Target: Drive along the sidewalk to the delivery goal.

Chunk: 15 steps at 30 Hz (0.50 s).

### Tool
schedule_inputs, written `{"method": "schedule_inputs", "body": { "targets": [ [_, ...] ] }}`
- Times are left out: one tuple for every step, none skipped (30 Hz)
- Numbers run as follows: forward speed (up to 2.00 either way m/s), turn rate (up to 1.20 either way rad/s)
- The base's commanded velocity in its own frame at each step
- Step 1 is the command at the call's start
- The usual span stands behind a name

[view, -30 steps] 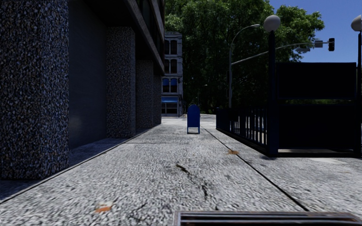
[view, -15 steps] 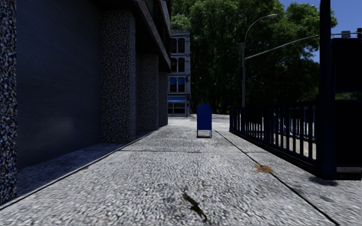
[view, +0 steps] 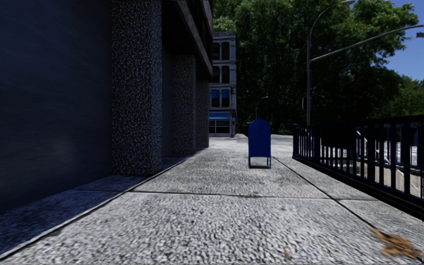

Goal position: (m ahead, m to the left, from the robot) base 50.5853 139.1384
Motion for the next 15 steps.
{"method": "schedule_inputs", "body": {
  "targets": [
    [2.00, 0.27],
    [2.00, 0.27],
    [2.00, 0.24],
    [2.00, 0.00],
    [2.00, 0.00],
    [2.00, 0.00],
    [2.00, 0.00],
    [2.00, 0.00],
    [2.00, 0.00],
    [2.00, 0.00],
    [2.00, 0.00],
    [2.00, 0.00],
    [2.00, 0.00],
    [2.00, 0.00],
    [2.00, 0.00]
  ]
}}
